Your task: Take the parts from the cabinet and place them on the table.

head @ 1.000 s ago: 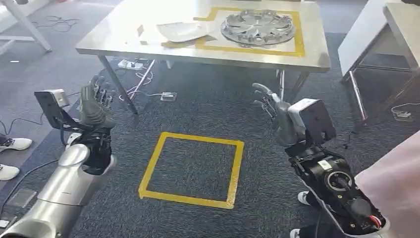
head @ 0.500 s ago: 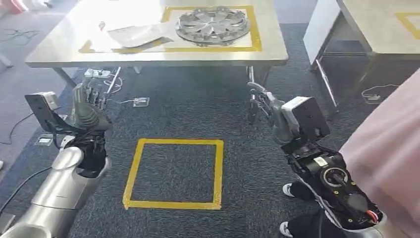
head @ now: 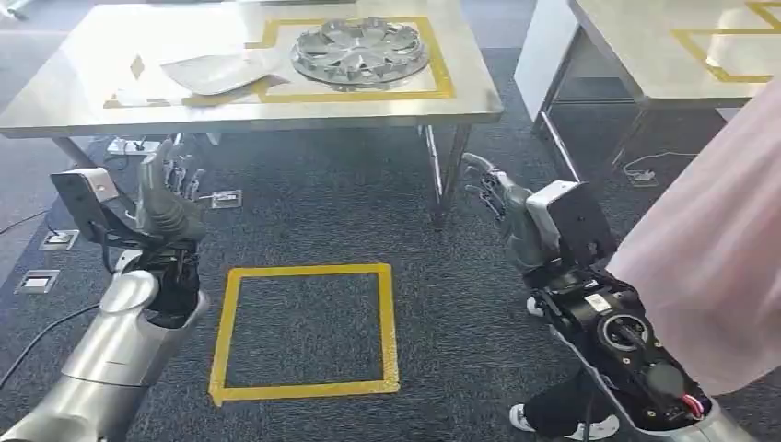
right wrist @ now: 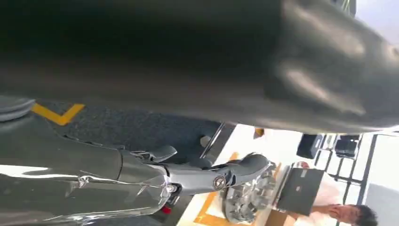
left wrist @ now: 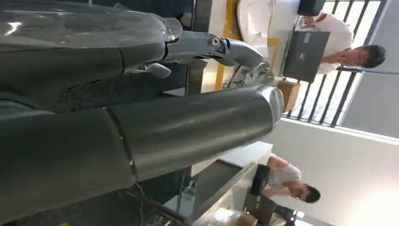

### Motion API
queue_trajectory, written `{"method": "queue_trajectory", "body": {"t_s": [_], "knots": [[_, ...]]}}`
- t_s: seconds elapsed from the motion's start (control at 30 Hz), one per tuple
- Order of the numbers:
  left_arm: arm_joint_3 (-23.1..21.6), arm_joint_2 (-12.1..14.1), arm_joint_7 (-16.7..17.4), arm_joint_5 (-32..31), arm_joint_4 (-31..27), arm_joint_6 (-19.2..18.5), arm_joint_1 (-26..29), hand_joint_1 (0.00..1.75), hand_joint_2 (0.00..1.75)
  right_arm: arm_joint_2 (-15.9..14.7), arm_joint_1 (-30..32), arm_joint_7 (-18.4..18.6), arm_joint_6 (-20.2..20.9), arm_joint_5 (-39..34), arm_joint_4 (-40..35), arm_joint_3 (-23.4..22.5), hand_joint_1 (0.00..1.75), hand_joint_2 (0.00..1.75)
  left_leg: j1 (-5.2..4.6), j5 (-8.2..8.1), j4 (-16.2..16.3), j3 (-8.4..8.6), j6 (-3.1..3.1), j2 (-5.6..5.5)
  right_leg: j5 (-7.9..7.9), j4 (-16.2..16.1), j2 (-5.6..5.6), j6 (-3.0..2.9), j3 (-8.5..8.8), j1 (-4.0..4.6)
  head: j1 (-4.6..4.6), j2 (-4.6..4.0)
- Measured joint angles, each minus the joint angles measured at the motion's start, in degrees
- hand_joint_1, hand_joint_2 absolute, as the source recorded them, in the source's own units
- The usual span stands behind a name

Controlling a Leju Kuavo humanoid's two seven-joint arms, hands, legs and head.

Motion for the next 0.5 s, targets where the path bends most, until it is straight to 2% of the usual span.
{"method": "queue_trajectory", "body": {"t_s": [0.03,0.07,0.1,0.13,0.17,0.2,0.23,0.3,0.33,0.37,0.4,0.43,0.47,0.5], "knots": [[0.0,-0.02,0.0,0.0,0.0,0.0,0.08,0.0,0.0,0.0,0.05,0.02,0.0,-0.02,0.0,0.04,0.0,0.0,-0.04,-0.05,0.05,0.05,0.04,0.4,0.38,0.67,-0.08,0.05,-0.34,0.0,0.2,0.0],[0.0,-0.02,0.0,0.0,0.0,0.0,0.09,0.0,0.0,0.0,0.05,0.04,0.0,-0.09,0.0,0.04,0.0,0.0,-0.08,-0.16,0.1,0.16,0.02,0.82,2.06,-1.65,-0.15,-0.02,0.87,0.01,0.41,0.0],[0.0,-0.09,0.0,0.0,0.0,0.0,0.08,0.0,0.0,-0.02,0.05,0.04,0.02,-0.09,0.0,0.04,0.0,0.0,-0.13,-0.3,0.17,0.32,-0.09,1.17,4.6,-6.38,-0.36,-0.25,3.41,0.04,0.63,0.0],[0.0,-0.13,0.0,-0.02,0.0,0.0,0.07,0.0,0.0,0.0,0.03,0.04,0.07,-0.09,0.0,0.04,0.0,0.0,-0.22,-0.51,0.27,0.56,-0.21,1.54,7.27,-12.42,-1.11,-0.66,6.58,0.15,0.98,0.0],[0.0,-0.15,0.0,-0.02,0.0,0.0,0.07,0.0,0.0,0.0,-0.04,0.04,0.07,-0.11,0.0,0.04,0.0,0.0,-0.25,-0.71,0.35,0.72,-0.35,1.84,8.49,-17.21,-3.11,-1.28,8.94,0.53,1.31,0.02],[0.0,-0.13,0.0,-0.04,-0.02,0.0,0.06,0.0,0.0,0.0,-0.16,0.07,0.07,-0.11,0.0,0.04,0.0,0.0,-0.69,-0.81,0.46,0.59,-0.59,2.13,7.62,-18.56,-3.82,-1.63,9.59,1.25,1.53,0.0],[0.0,-0.09,0.0,-0.02,-0.02,0.0,0.09,0.0,0.0,0.0,-0.18,0.0,0.11,-0.11,-0.02,0.04,0.0,0.0,-0.69,-0.73,0.58,0.45,-0.84,2.37,7.83,-18.54,-3.34,-2.01,9.92,1.1,1.42,0.0],[0.0,-0.13,0.0,-0.02,-0.02,0.02,0.14,0.0,0.0,-0.02,-0.04,0.07,0.15,-0.11,0.0,0.04,0.0,0.0,-0.67,-0.65,0.47,0.57,-1.13,3.43,8.02,-18.45,-2.32,-2.31,9.58,1.22,1.16,0.0],[0.0,-0.17,0.02,-0.02,-0.07,0.02,0.09,0.0,0.0,0.0,-0.06,0.07,0.15,-0.11,-0.02,0.04,0.0,0.0,-0.92,-0.79,0.46,0.76,-1.41,3.94,8.3,-18.86,-1.81,-2.74,9.77,0.81,1.11,0.0],[0.0,-0.13,0.04,-0.04,-0.13,0.02,0.08,0.0,0.0,0.0,-0.06,0.02,0.17,-0.11,-0.02,0.07,0.0,0.0,-0.56,-1.56,1.08,0.64,-1.86,2.63,8.57,-19.34,-1.56,-3.01,10.2,0.41,0.94,0.0],[0.0,-0.09,0.04,-0.09,-0.15,0.02,0.01,0.0,0.0,0.0,-0.21,0.02,0.24,-0.11,-0.02,0.07,0.0,0.0,-0.45,-3.29,3.54,-0.43,-2.1,0.8,8.72,-19.43,-1.1,-3.24,10.16,0.29,0.54,0.0],[-0.02,-0.11,0.04,-0.07,-0.15,0.02,-0.01,0.0,0.0,0.0,-0.18,0.02,0.24,-0.11,-0.02,0.09,0.0,0.0,-0.33,-5.58,7.82,-2.47,-2.27,-0.03,8.81,-19.43,-0.77,-3.43,10.06,0.26,0.15,0.0],[-0.02,-0.04,0.04,-0.07,-0.15,0.02,0.12,0.0,0.0,0.0,-0.15,0.02,0.26,-0.11,-0.02,0.11,0.0,0.0,-0.23,-7.87,13.12,-5.08,-2.44,-0.44,8.83,-19.43,-0.38,-3.47,9.93,0.26,-0.26,0.0],[-0.02,0.04,0.04,-0.02,-0.15,0.11,0.29,0.0,0.0,0.0,-0.13,0.04,0.33,-0.11,0.0,0.13,0.0,0.0,-0.17,-9.37,17.46,-7.31,-2.57,-0.53,8.85,-19.42,0.13,-3.5,9.83,0.26,-0.55,0.0]]}}
